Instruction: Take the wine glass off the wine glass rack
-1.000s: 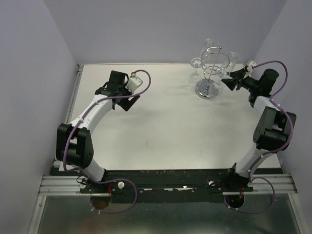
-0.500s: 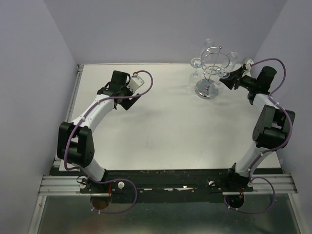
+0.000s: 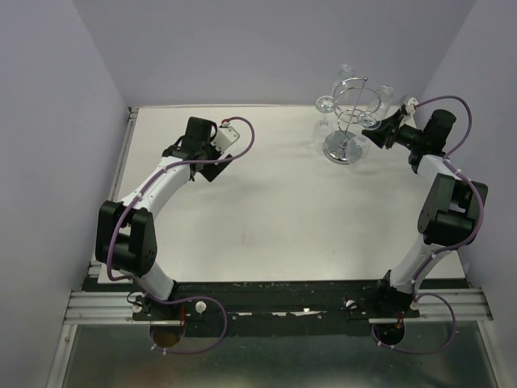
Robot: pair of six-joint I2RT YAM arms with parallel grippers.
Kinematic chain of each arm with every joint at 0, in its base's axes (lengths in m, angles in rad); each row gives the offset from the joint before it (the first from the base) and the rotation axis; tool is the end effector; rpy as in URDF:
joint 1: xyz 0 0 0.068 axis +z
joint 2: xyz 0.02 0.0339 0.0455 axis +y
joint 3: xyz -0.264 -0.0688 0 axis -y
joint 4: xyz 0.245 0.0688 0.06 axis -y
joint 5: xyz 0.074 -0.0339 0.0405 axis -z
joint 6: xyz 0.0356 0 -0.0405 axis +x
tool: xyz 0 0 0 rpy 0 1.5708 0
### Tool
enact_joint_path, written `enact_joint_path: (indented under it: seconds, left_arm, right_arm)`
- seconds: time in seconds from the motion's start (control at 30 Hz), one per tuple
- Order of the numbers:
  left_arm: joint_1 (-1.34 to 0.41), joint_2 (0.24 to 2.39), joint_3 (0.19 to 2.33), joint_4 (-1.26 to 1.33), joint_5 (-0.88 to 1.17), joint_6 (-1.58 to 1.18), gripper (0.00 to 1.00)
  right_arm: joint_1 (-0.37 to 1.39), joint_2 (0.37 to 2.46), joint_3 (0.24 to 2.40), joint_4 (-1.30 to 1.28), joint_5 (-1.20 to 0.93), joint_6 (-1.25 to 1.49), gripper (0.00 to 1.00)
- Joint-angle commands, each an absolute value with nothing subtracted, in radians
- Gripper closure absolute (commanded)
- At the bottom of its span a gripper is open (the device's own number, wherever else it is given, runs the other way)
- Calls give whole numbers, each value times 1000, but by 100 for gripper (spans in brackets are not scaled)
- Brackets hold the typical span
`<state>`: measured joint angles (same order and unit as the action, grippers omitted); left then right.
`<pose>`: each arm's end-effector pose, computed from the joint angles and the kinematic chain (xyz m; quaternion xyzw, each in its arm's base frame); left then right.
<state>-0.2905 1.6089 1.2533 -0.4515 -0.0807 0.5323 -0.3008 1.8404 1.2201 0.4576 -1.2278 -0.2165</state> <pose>0.3422 -0.0993 0.2692 0.3570 0.8559 0.0821 0.3651 0.4009 -0.0893 0.2604 -0.3463 0.6382 0.2891 0.6238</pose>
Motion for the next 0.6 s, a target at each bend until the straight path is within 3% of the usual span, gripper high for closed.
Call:
enact_joint_path:
  seconds: [0.0, 0.37, 0.57]
  left_arm:
    - [-301, 1594, 1238, -439, -109, 545, 1]
    - [-311, 1592, 1232, -425, -115, 557, 1]
    - [-316, 1575, 1218, -426, -114, 566, 1]
  right_arm:
    - [-295, 1850, 1230, 466, -1262, -204, 63]
    - [-296, 1847, 1223, 477, -1256, -192, 75]
    - [-295, 1824, 1183, 531, -1244, -150, 91]
